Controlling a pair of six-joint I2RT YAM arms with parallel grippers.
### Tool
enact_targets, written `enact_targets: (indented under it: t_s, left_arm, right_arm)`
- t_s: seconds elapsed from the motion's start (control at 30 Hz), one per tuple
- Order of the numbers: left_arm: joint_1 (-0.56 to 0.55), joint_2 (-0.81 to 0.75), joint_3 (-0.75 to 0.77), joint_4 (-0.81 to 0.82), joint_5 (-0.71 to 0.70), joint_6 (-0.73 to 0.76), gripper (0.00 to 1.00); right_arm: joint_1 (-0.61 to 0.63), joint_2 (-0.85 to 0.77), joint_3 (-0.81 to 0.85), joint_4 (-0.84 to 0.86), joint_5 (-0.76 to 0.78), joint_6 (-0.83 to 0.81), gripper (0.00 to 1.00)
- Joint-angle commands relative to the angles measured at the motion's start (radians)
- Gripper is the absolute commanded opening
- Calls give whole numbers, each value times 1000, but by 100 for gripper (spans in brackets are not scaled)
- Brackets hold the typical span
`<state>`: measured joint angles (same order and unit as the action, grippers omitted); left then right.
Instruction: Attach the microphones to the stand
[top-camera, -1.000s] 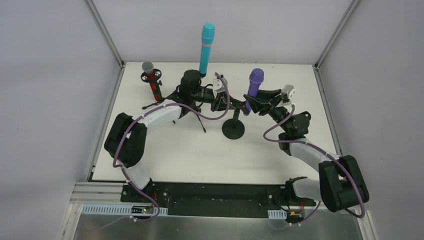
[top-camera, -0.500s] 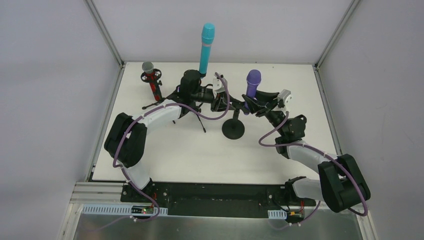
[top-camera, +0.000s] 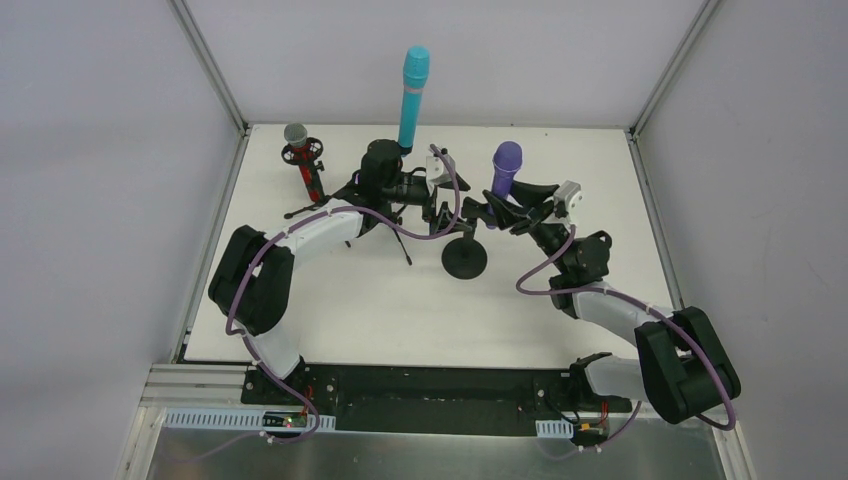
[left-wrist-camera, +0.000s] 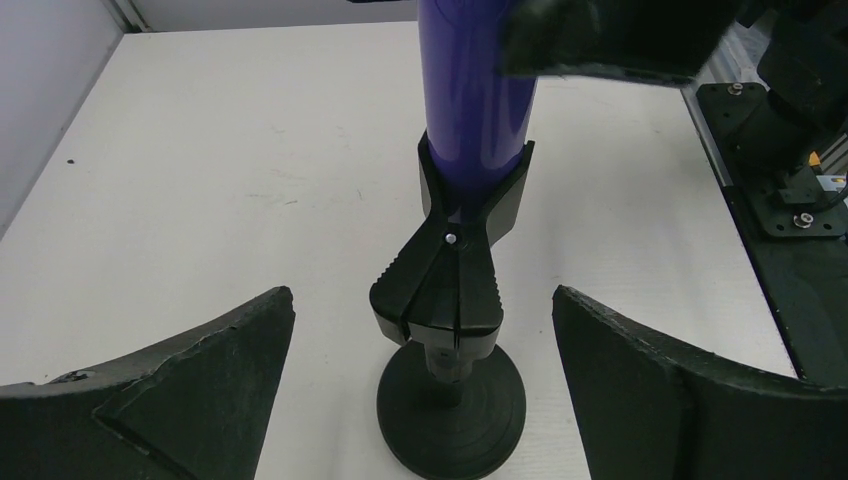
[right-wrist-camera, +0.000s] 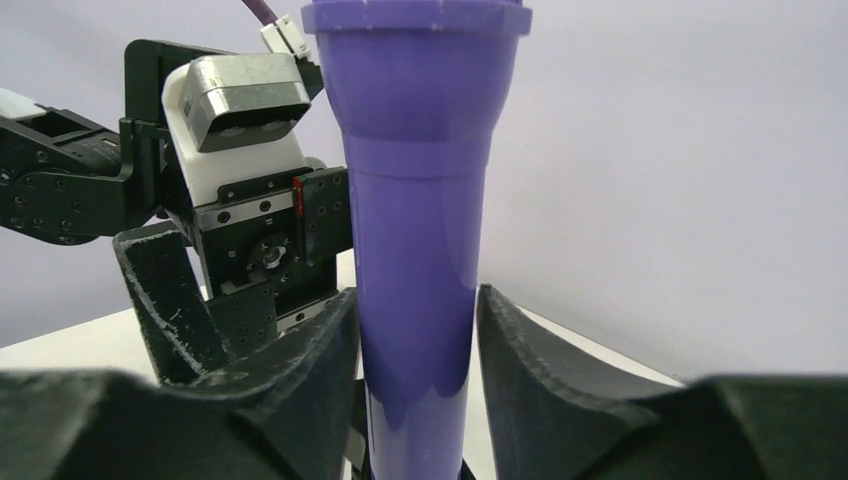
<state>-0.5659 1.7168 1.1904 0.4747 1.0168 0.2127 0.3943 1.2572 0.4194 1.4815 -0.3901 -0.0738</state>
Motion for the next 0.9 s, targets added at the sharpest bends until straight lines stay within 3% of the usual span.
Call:
enact_targets:
  t_s: [0.0, 0.13, 0.33, 0.5, 0.87]
  left_arm:
    - [-2, -32, 2, 50, 7, 2, 99]
    - [-2, -43, -9, 59, -4, 2, 99]
    - [-1, -71, -28, 89, -29, -12, 99]
    - [4, -99, -61, 166, -81, -66, 99]
    - [22, -129, -195, 334, -146, -226, 99]
  right_arm:
    - [10, 2, -13, 42, -18, 1, 56]
    - [11, -23, -16, 26, -11, 19, 80]
    - [10, -107, -22, -71, 7, 27, 93]
    - [11, -214, -56, -196, 35, 12, 99]
    - [11, -612, -172, -629, 121, 41, 99]
